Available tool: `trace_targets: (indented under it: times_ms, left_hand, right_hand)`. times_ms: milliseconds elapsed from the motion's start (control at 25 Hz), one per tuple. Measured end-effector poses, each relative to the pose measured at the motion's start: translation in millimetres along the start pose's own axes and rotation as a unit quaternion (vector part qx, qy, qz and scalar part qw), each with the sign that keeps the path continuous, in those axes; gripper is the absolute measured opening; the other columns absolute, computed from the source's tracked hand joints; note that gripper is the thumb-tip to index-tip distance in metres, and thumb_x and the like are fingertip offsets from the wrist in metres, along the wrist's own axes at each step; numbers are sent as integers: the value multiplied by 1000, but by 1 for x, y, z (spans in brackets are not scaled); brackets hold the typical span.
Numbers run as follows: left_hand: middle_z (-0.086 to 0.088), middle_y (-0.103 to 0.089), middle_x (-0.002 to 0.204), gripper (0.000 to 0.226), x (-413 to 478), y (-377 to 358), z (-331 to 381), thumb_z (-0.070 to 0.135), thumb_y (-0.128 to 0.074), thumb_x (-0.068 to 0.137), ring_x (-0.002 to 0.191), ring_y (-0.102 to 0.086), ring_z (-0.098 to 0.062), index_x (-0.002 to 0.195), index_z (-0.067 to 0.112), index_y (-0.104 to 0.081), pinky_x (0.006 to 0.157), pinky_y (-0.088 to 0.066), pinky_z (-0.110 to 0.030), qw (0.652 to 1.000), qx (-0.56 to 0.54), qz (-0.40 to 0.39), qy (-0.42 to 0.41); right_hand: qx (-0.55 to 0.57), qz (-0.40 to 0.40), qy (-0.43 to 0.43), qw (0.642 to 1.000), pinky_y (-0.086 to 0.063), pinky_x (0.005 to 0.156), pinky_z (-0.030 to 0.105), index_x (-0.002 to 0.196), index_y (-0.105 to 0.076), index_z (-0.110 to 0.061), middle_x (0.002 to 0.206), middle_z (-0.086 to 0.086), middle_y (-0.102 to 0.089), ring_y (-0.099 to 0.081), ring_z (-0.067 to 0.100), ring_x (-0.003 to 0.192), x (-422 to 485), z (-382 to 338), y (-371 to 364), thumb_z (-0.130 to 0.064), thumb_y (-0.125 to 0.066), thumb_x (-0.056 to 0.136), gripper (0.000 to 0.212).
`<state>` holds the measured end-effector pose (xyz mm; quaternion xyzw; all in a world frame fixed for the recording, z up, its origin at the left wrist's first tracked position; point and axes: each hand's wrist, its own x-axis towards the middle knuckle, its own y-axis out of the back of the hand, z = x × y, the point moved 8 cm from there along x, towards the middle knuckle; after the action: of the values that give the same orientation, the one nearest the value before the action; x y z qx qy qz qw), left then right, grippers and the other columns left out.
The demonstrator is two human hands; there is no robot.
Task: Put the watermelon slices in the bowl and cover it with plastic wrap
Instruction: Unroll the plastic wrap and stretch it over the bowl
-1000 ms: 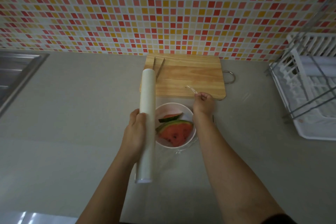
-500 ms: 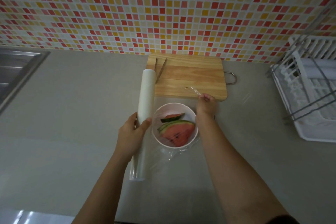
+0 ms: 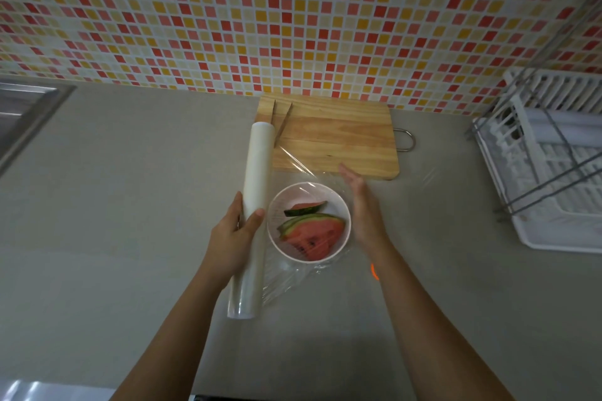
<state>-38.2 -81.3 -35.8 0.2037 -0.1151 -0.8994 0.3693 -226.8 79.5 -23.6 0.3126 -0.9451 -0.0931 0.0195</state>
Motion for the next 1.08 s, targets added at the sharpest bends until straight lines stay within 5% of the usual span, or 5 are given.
trace_targets:
  times_ms: [360, 560, 760, 920, 1080]
  left_hand:
    - [-3, -30, 155, 63, 3, -9, -1, 36, -40, 99, 138, -34, -24, 152, 21, -10, 96, -25, -23, 999, 45, 2, 18]
    - [-11, -55, 126, 46, -3, -10, -3, 36, -31, 100, 112, -54, -34, 144, 27, -23, 82, -33, -30, 998, 61, 18, 27]
    - [-10, -56, 120, 45, -1, -18, 3, 36, -31, 100, 97, -54, -29, 143, 27, -24, 80, -37, -33, 998, 59, 7, 16]
    - [-14, -55, 123, 52, 3, -31, 5, 45, -38, 96, 103, -55, -31, 137, 14, -29, 81, -36, -31, 998, 43, -8, 51]
    - [-7, -56, 107, 42, 7, -32, -5, 53, -48, 90, 89, -54, -24, 111, 18, -40, 73, -40, -32, 993, 76, -39, 76]
  right_hand:
    - [11, 92, -170, 981, -40, 82, 26, 92, -60, -36, 91, -15, -62, -58, 17, 107, -23, 41, -13, -65, -18, 89, 52]
    - [-52, 97, -249, 962, -35, 86, 30, 124, -57, -21, 124, 11, -61, -54, 29, 117, -26, 56, -11, -74, -12, 82, 81]
    - [-93, 177, -219, 955, -34, 78, 32, 105, -65, -13, 86, 7, -60, -59, 33, 101, -33, 42, 4, -66, -9, 88, 79]
    - [-109, 215, -201, 950, -39, 91, 39, 113, -63, -5, 116, 22, -63, -54, 39, 113, -35, 36, 26, -49, -17, 97, 65]
    - [-43, 188, -174, 966, -37, 83, 21, 109, -63, -13, 110, -1, -60, -54, 18, 106, -36, 36, 24, -32, -28, 99, 41]
